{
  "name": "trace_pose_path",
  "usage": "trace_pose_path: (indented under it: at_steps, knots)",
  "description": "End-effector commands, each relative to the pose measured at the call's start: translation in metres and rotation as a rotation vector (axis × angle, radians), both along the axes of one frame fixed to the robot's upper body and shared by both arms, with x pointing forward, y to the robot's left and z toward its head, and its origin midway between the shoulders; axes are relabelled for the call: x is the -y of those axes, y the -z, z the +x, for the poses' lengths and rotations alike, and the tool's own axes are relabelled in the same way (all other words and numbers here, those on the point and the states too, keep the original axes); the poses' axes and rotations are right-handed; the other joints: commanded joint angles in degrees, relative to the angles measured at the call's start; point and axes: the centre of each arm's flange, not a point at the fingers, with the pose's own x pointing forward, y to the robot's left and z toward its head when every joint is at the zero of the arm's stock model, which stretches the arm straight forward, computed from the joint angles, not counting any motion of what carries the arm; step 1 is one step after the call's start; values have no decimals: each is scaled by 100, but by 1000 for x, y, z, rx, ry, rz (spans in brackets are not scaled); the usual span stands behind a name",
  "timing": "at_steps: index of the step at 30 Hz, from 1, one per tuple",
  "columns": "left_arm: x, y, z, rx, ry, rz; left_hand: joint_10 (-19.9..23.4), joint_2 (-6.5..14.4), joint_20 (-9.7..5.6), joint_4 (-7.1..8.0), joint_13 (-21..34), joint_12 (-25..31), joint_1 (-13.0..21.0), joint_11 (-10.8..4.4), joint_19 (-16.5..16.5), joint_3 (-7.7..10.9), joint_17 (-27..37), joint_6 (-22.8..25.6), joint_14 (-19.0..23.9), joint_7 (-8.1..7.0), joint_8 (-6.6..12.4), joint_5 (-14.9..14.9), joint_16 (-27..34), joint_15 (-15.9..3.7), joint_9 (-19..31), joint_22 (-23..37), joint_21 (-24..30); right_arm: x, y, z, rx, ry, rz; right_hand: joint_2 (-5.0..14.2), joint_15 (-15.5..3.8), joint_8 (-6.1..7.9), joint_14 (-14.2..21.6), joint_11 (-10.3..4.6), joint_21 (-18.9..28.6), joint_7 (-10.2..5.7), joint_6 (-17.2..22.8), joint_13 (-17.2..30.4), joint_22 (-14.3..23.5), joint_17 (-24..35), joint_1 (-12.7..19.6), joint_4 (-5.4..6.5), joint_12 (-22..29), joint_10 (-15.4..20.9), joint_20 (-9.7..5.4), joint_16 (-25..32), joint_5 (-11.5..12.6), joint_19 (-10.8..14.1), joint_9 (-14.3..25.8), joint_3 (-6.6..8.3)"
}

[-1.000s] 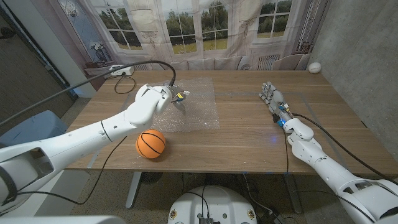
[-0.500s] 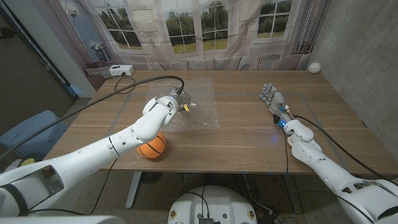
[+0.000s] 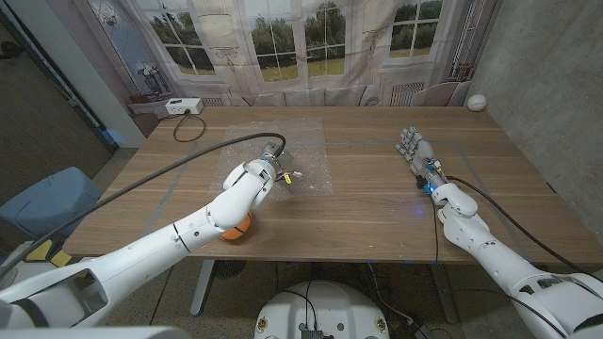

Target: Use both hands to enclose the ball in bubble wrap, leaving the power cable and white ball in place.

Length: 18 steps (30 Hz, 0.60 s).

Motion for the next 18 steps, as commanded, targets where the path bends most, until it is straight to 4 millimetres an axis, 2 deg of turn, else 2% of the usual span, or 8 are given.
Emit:
trace_pose_path:
  at_steps: [1,10,12,14,16,18]
  knots:
    - [3,23,6,17,-33,32,169,138,-9,8,16,71,64,-43,89,28,-1,211,153,31,68,-47,57,-65,26,8,57,8,5,-1,-7,5,8,0,22,38,-14,-10,56,-8,45,14,29,32,-18,-18,30,28,15,17,35,39,20,-15]
    - [0,38,10,13,-66,35,336,273,-55,-18,21,120,228,-98,157,72,-3,374,275,10,71,-131,94,-167,25,14,77,13,7,-1,-9,13,9,1,29,38,-1,6,58,-10,47,15,29,32,-23,-19,27,32,16,16,36,50,20,-17]
    - [-1,41,10,13,-66,31,453,335,-75,-34,22,156,317,-163,188,95,-1,473,371,34,79,-179,127,-192,25,17,87,13,7,-1,-9,13,10,1,27,38,2,-6,57,-9,48,15,29,32,-24,-19,24,28,17,15,37,51,20,-17]
    - [-1,44,10,17,-62,22,597,406,-105,-46,25,196,425,-187,222,110,0,777,455,20,145,-267,151,-242,25,22,98,14,7,-1,-9,13,9,2,32,37,13,-6,56,-10,46,15,29,32,-25,-20,24,31,19,18,37,50,20,-17]
    - [-1,46,8,33,-53,17,820,579,-132,-70,24,258,633,-265,291,180,6,1200,583,-19,241,-381,197,-286,27,27,122,14,6,-1,-9,14,8,2,31,38,13,-2,56,-10,49,15,29,32,-25,-21,23,29,20,17,37,51,20,-17]
    - [-1,48,6,65,-41,12,1080,770,-175,-116,16,316,941,-345,406,265,10,1842,770,-116,404,-497,265,-394,32,32,167,14,6,-1,-9,16,6,2,34,38,15,-2,56,-11,49,15,29,31,-25,-22,23,31,22,17,37,51,20,-16]
